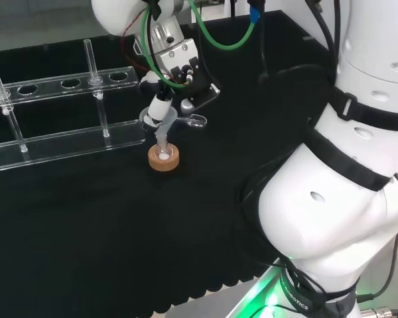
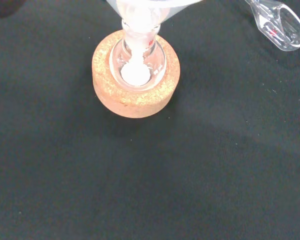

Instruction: Remove the funnel from the round-bottom flask.

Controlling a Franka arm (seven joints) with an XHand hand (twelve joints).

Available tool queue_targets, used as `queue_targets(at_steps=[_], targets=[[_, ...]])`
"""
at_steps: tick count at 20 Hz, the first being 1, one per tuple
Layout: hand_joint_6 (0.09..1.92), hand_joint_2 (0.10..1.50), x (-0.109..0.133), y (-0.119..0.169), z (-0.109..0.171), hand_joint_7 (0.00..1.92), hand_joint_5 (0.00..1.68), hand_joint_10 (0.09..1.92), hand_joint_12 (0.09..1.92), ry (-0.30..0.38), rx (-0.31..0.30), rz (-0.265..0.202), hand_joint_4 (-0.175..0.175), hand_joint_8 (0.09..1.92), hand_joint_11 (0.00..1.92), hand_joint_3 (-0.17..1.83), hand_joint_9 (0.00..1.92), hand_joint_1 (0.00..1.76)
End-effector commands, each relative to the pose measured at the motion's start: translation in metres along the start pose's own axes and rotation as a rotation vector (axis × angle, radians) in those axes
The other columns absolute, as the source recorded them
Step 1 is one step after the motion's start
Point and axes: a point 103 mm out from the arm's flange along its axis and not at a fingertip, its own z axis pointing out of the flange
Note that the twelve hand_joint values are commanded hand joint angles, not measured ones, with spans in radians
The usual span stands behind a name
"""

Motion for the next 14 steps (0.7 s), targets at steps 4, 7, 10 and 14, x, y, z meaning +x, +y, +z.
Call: queue_targets(at_steps=[4, 7, 10, 14], targets=[[0.09, 0.69, 0.004, 0.01, 0.008, 0.0, 0.03, 0.82, 1.49, -0.032, 0.01, 0.0, -0.008, 0.27, 0.23, 0.2, 0.06, 0.59], [0.09, 0.69, 0.004, 0.013, 0.011, 0.0, 0.03, 0.83, 1.49, -0.042, 0.022, 0.006, -0.008, 0.29, 0.24, 0.2, 0.07, 0.61], [0.09, 0.7, 0.004, 0.016, 0.016, 0.0, 0.04, 0.83, 1.48, -0.04, 0.026, 0.012, -0.008, 0.31, 0.24, 0.2, 0.07, 0.64], [0.09, 0.71, 0.004, 0.02, 0.022, 0.0, 0.08, 0.84, 1.47, -0.058, 0.027, 0.02, -0.011, 0.42, 0.26, 0.2, 0.09, 0.64]])
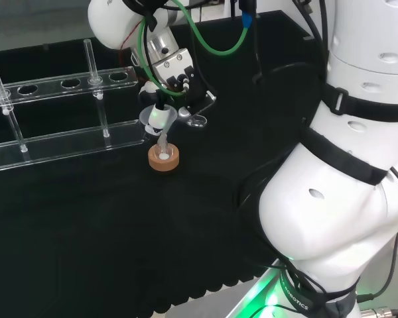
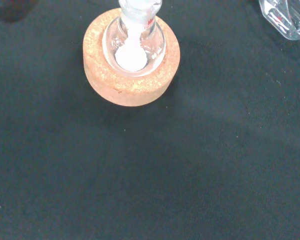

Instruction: Remove the funnel from the round-bottom flask.

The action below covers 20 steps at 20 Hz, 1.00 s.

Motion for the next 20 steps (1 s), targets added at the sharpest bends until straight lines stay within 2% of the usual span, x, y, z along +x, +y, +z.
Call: queue_targets(at_steps=[1, 5, 13, 20], targets=[[0.09, 0.72, 0.0004, 0.0049, 0.0063, 0.0, 0.09, 0.84, 1.47, -0.022, -0.009, 0.014, -0.013, 0.46, 0.27, 0.2, 0.11, 0.64], [0.09, 0.73, 0.0005, 0.0071, 0.0105, 0.01, 0.14, 0.8, 1.44, -0.035, -0.011, 0.027, -0.016, 0.63, 0.31, 0.22, 0.23, 0.64], [0.09, 0.76, 0.0027, 0.0096, 0.014, 0.24, 0.26, 0.63, 1.37, -0.088, -0.01, 0.048, -0.026, 0.69, 0.41, 0.3, 0.59, 0.65], [0.11, 0.81, -0.0028, 0.0047, 0.0103, 0.58, 0.59, 0.51, 1.28, -0.102, -0.096, 0.075, -0.029, 0.68, 0.56, 0.4, 0.91, 0.68]])
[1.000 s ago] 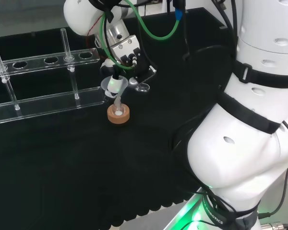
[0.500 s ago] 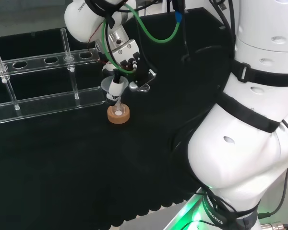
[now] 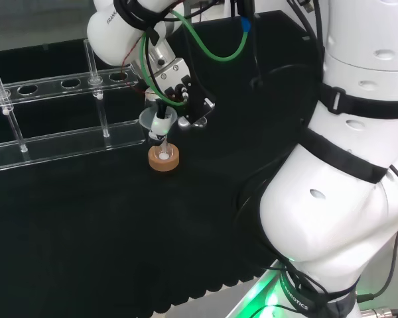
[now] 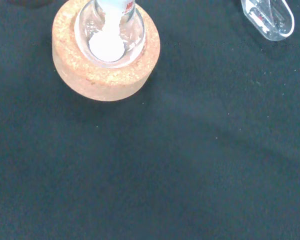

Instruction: Remove the funnel from the round-bottom flask.

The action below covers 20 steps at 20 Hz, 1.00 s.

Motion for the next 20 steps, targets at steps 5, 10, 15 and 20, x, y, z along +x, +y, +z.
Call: queue_targets(at_steps=[5, 10, 15, 20], targets=[[0.16, 0.83, -0.01, -0.009, -0.011, 0.68, 0.67, 0.5, 1.25, -0.002, -0.089, 0.033, -0.034, 0.68, 0.62, 0.43, 1.07, 0.7], [0.18, 0.82, -0.015, -0.02, -0.022, 0.7, 0.68, 0.5, 1.24, 0.011, -0.108, 0.033, -0.036, 0.68, 0.64, 0.43, 1.11, 0.7], [0.2, 0.81, -0.019, -0.035, -0.037, 0.71, 0.66, 0.48, 1.23, 0.017, -0.142, 0.042, -0.037, 0.68, 0.65, 0.44, 1.13, 0.71], [0.21, 0.8, -0.022, -0.053, -0.056, 0.71, 0.65, 0.48, 1.23, 0.034, -0.187, 0.049, -0.039, 0.68, 0.65, 0.44, 1.13, 0.71]])
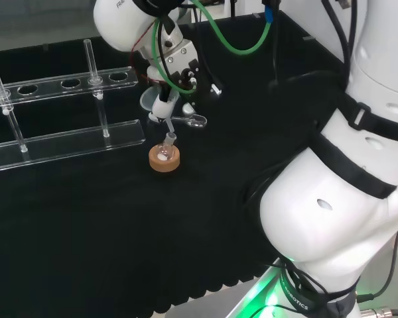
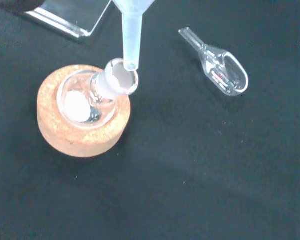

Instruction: Remove the funnel from the round-bottom flask.

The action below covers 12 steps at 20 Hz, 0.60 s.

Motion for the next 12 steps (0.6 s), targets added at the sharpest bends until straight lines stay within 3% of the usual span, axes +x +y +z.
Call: queue_targets(at_steps=[1, 12], targets=[[0.21, 0.8, -0.004, -0.022, -0.025, 0.71, 0.65, 0.48, 1.23, 0.025, -0.048, 0.008, -0.039, 0.68, 0.65, 0.44, 1.13, 0.71], [0.22, 0.79, -0.018, -0.033, -0.076, 0.71, 0.63, 0.47, 1.23, 0.097, -0.118, 0.027, -0.042, 0.68, 0.65, 0.45, 1.13, 0.71]])
